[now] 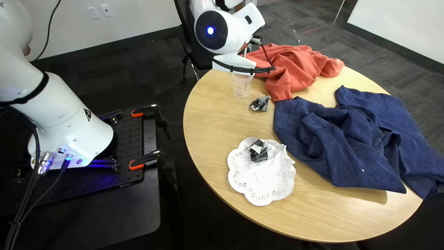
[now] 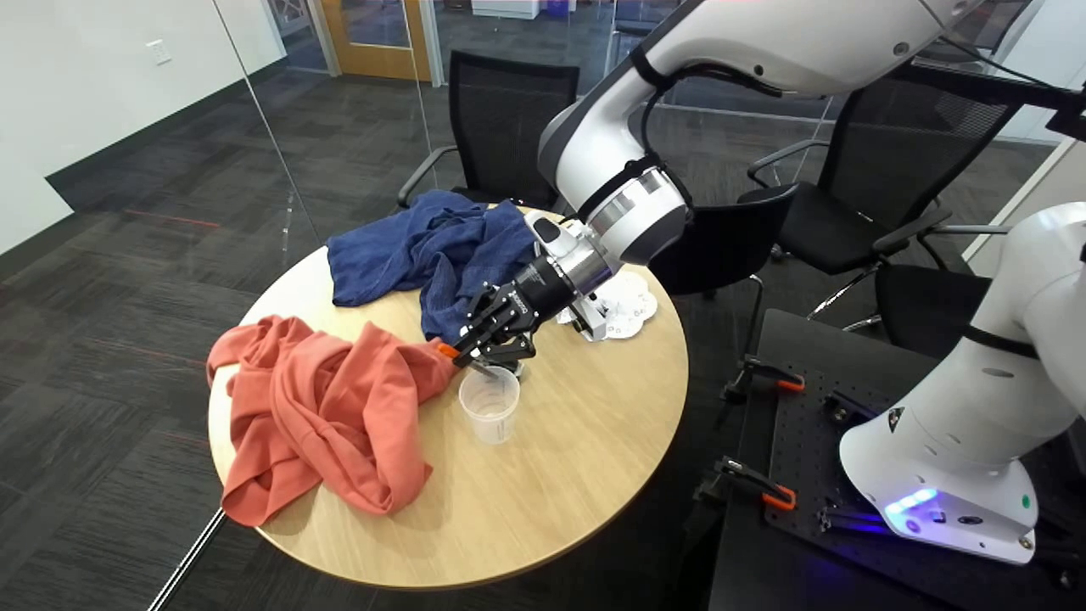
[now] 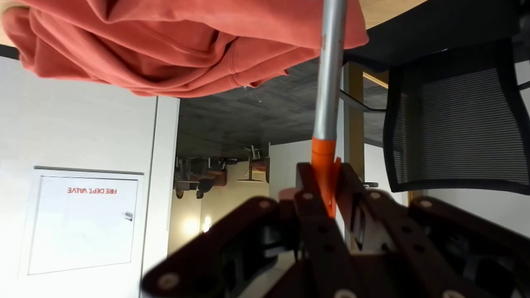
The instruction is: Put the marker in the clear cup
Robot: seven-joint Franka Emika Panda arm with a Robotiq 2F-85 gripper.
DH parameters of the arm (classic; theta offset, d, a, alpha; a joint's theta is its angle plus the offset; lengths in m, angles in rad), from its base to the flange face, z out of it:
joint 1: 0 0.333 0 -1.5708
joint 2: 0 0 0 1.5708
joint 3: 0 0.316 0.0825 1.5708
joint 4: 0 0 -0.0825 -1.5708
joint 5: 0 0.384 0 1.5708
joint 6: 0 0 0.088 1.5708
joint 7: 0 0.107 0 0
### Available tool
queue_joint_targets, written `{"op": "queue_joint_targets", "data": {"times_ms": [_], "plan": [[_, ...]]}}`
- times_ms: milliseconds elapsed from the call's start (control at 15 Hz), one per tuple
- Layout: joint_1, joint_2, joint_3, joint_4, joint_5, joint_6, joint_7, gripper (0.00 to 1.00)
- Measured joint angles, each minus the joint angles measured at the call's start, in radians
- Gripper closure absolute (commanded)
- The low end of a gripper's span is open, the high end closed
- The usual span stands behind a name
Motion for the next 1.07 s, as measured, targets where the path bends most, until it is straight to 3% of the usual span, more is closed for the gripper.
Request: {"op": "queue_joint_targets", "data": {"times_ms": [800, 867, 933, 1067], "plan": [[0.001, 0.167, -0.033, 0.058, 0.0, 0.0, 0.0, 0.96], [0.001, 0.179, -0.035, 0.059, 0.0, -0.001, 0.0, 0.57], [0.001, 0.189, -0.037, 0.06, 0.0, -0.001, 0.0, 0.56], [0.002, 0.205, -0.04, 0.065, 0.0, -0.001, 0.0, 0.43]]}}
